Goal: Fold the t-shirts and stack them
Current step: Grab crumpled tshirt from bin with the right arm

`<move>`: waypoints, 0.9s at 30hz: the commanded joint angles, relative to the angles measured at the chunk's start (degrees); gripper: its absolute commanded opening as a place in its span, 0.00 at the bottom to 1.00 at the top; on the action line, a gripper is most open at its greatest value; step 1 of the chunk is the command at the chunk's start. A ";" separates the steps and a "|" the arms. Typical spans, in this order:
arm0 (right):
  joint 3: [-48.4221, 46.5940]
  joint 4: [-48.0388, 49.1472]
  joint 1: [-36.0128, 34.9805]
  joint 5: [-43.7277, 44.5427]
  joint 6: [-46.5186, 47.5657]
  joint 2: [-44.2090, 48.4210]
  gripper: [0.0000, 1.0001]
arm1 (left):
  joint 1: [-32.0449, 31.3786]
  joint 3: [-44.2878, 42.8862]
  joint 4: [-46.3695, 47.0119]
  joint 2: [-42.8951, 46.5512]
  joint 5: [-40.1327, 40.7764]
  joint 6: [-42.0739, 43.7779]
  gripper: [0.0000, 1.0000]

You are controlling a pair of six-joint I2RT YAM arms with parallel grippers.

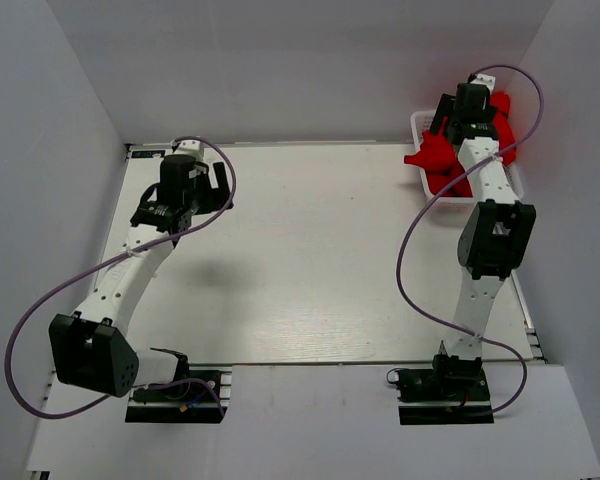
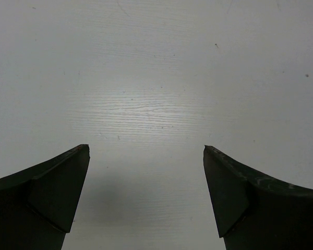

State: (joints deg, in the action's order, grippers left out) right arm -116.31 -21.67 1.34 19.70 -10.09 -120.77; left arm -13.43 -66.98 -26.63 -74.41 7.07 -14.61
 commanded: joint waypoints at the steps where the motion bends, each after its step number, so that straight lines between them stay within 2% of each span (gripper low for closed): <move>1: -3.48 7.34 1.03 2.18 9.63 -4.20 0.91 | -0.28 -0.52 -0.61 -0.03 0.93 1.08 1.00; 3: -5.14 11.29 1.73 3.14 13.24 -7.26 0.91 | -0.28 -0.52 -0.09 -0.64 0.41 1.69 1.00; 7: -9.19 12.44 2.35 1.92 18.08 -11.15 0.91 | -0.28 -1.05 -0.09 -1.26 0.40 1.69 1.00; 16: -8.49 16.66 2.78 8.51 23.97 -13.88 0.64 | -0.28 -1.57 -0.09 -3.46 -0.13 1.69 1.00; 22: -9.19 15.79 3.05 9.74 26.96 -15.55 0.63 | -0.28 -2.10 -0.61 -5.13 -0.65 2.31 1.00; 27: -8.05 12.45 2.96 2.37 27.58 -14.93 0.68 | -0.28 -2.63 -0.61 -5.13 -1.27 2.31 1.00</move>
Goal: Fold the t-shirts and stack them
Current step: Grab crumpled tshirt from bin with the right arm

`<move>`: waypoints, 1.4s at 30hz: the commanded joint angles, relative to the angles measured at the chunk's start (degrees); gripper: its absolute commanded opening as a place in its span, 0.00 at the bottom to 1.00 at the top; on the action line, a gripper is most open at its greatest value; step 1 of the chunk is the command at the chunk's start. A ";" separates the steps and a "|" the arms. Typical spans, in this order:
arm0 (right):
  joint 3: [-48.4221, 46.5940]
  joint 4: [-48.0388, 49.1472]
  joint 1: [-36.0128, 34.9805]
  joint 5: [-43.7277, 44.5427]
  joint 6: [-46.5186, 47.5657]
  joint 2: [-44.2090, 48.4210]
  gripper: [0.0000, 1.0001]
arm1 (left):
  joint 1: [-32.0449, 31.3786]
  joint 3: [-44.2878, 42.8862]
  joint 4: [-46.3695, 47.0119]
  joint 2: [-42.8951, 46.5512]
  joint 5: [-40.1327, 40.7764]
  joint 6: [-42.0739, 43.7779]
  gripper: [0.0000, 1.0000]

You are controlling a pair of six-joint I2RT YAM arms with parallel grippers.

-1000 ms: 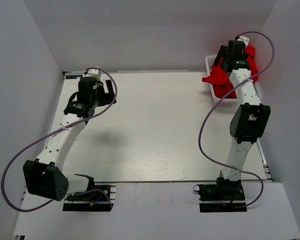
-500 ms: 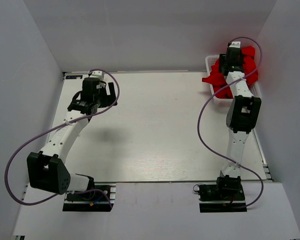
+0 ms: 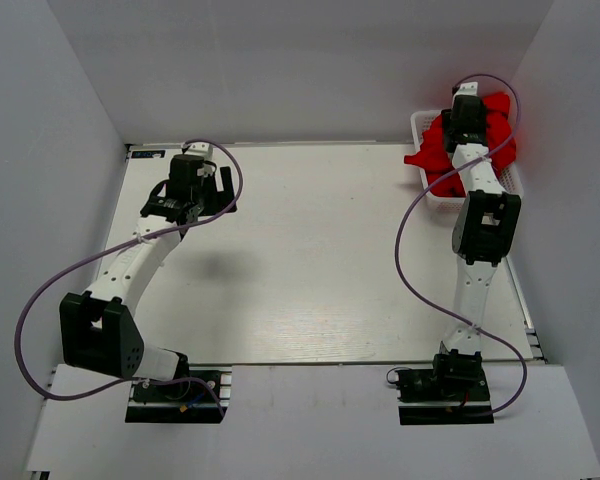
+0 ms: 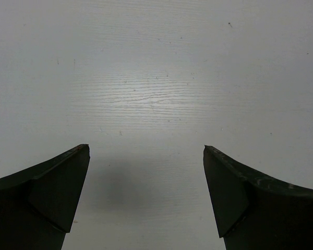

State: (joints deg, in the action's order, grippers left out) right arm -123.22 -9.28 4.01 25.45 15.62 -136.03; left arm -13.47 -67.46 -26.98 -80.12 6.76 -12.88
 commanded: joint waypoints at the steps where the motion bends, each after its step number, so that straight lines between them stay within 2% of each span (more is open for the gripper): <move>1: -0.62 -0.04 0.38 -4.87 2.22 0.41 0.68 | -0.24 -2.15 -0.26 0.58 -1.49 0.58 1.00; 10: -1.06 1.80 0.82 -3.04 1.70 -1.96 0.68 | -0.24 -2.15 -0.26 0.58 -2.02 0.58 1.00; 12: -1.50 1.63 1.00 -2.95 1.70 -2.31 0.60 | -0.24 -2.15 -0.26 0.05 -2.02 0.58 1.00; 15: -1.41 1.46 1.26 -3.04 1.70 -3.27 0.54 | -0.24 -2.67 -0.26 -0.57 -2.02 0.58 1.00; 18: -1.24 1.46 1.53 -2.95 1.26 -3.02 0.40 | -0.24 -2.68 -0.26 -1.09 -2.55 0.58 0.94; 19: -1.32 1.98 1.61 -2.08 0.91 -2.84 0.19 | -0.24 -2.68 -0.26 -1.09 -2.55 0.58 0.92; 20: -1.15 2.42 1.53 -1.55 0.56 -2.49 0.02 | -0.24 -2.68 -0.26 -1.62 -2.55 0.58 0.88; 21: -0.89 3.21 1.53 -0.76 0.03 -2.49 0.00 | -0.24 -2.68 -0.26 -1.62 -2.55 0.58 0.86; 28: 0.00 7.78 1.35 -0.06 -0.85 2.86 0.00 | -0.24 -2.68 -0.26 -1.62 -3.86 0.58 0.88; 33: 0.08 11.91 1.44 4.69 -2.96 7.96 0.00 | -0.24 -3.20 -0.26 -1.62 -3.86 0.58 0.92; 38: -1.85 14.37 1.53 5.57 -1.21 12.27 0.00 | -0.24 -3.20 -0.26 -1.62 -3.86 0.58 0.92; 42: -3.34 15.60 1.61 5.92 -0.76 15.69 0.00 | -0.24 -3.20 -0.26 -1.62 -3.86 0.58 0.97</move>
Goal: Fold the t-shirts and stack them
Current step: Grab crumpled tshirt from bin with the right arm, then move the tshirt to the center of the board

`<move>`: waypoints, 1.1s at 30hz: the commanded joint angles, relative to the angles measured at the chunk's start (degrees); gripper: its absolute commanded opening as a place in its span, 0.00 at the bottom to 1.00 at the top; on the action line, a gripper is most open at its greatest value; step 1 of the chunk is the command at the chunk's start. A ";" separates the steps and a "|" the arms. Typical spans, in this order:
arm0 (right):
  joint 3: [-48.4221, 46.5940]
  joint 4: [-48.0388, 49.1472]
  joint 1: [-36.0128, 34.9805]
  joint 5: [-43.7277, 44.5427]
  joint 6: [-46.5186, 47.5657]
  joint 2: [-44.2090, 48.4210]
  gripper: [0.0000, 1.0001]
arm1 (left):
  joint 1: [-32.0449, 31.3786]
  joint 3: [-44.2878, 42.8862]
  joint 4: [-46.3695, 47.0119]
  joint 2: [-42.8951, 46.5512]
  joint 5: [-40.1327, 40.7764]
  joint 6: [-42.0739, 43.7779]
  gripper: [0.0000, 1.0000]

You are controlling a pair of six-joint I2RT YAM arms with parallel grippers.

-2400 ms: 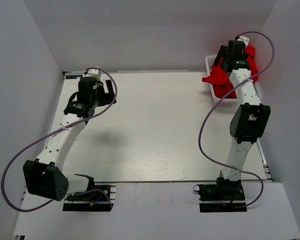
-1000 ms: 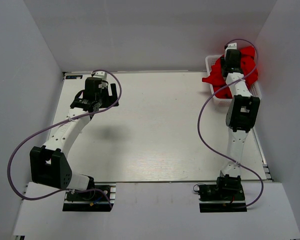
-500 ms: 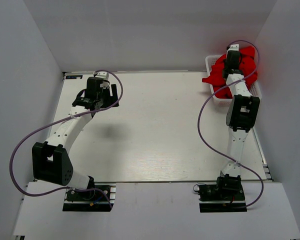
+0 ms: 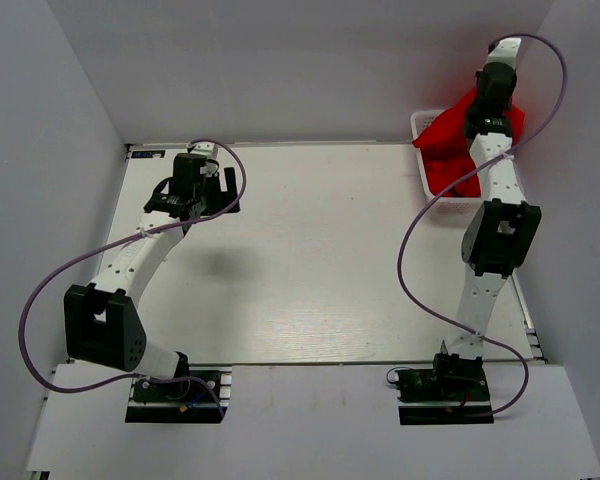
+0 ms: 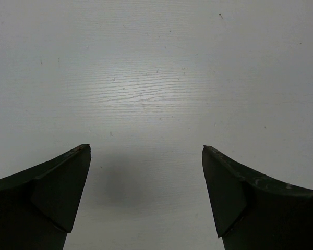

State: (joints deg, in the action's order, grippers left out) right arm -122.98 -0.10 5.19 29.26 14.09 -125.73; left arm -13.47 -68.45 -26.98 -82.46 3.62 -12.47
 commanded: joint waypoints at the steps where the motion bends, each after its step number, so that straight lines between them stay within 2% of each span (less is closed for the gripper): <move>1: -3.76 7.12 0.35 1.86 1.11 6.28 0.00 | -0.24 -2.22 -0.26 1.24 -0.72 0.16 0.99; 6: -7.44 10.03 0.17 1.60 1.30 9.01 0.00 | -0.24 -2.22 -0.26 1.24 -1.77 0.16 0.99; 16: -11.57 4.50 -1.76 -25.09 -10.73 18.15 0.00 | 0.29 -2.75 -0.26 2.91 -3.09 0.16 0.99; 22: -11.41 2.47 -7.28 -37.68 -13.03 23.16 0.00 | 0.29 -0.11 1.14 6.25 -3.62 -0.36 0.99; 27: -12.45 7.21 -10.90 -50.84 -20.21 23.70 0.00 | 0.29 0.94 1.14 8.63 -3.62 -0.98 0.99; 33: -13.17 22.33 -16.26 -62.45 -32.96 23.16 0.00 | 0.29 1.47 0.36 11.87 -3.10 -2.12 0.99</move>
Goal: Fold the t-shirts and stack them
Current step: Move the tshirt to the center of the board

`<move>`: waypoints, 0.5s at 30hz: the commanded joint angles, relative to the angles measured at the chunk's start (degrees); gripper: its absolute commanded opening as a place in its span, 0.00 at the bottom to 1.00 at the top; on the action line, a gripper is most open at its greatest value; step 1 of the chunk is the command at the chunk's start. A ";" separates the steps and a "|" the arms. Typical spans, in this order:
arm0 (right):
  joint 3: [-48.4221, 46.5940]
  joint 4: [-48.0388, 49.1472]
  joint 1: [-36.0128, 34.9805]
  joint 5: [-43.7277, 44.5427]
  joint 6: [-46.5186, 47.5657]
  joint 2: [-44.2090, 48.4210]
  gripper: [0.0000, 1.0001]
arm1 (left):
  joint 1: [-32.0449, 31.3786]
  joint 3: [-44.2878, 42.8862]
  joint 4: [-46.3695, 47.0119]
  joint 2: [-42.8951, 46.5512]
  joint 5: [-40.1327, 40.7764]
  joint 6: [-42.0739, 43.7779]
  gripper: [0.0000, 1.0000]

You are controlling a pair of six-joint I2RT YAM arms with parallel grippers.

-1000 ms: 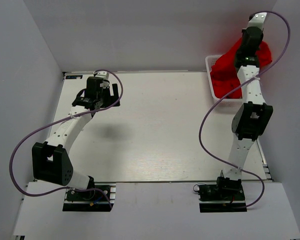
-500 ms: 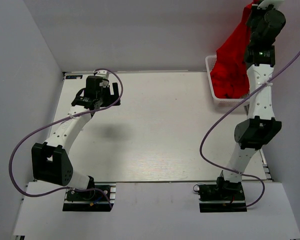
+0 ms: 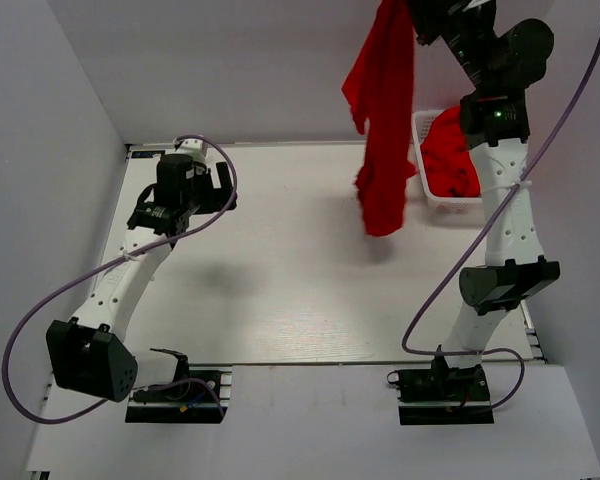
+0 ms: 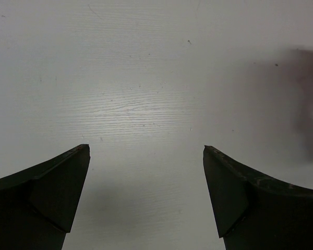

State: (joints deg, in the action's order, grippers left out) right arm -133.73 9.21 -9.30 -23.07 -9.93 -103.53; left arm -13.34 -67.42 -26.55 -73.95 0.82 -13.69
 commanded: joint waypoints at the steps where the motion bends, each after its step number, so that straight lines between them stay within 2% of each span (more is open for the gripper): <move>1: -2.32 13.72 -3.78 -10.94 -9.83 0.61 0.00 | 0.16 0.45 -0.87 3.90 -0.29 -0.90 0.99; 7: 1.54 12.95 -8.10 -10.86 -7.91 0.87 0.00 | 0.16 -0.95 -6.83 7.42 6.29 -3.97 0.99; 10: 6.19 11.10 -9.07 -13.05 -10.36 2.44 0.00 | 0.16 -2.27 -10.79 9.27 11.11 -6.87 0.99; 11: 13.42 11.00 -9.07 -14.97 -11.06 3.06 0.00 | 0.16 -2.28 -11.59 10.14 11.92 -8.09 0.99; 13: 19.27 9.69 -9.16 -14.99 -11.60 6.31 0.00 | 0.16 -2.28 -12.82 10.93 13.15 -9.15 0.99; 14: 30.78 9.51 -9.16 -13.68 -11.34 10.32 0.00 | 0.16 -2.28 -13.87 11.54 13.76 -10.64 0.99; 15: 34.90 9.07 -8.98 -11.15 -10.20 11.84 0.00 | 0.68 -1.76 -13.88 11.55 14.38 -11.26 0.99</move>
State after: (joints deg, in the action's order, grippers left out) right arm -110.06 18.28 -18.76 -36.18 -19.46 -97.21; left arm -13.32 -67.77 -36.60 -64.55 11.00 -21.10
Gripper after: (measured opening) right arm 0.023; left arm 0.992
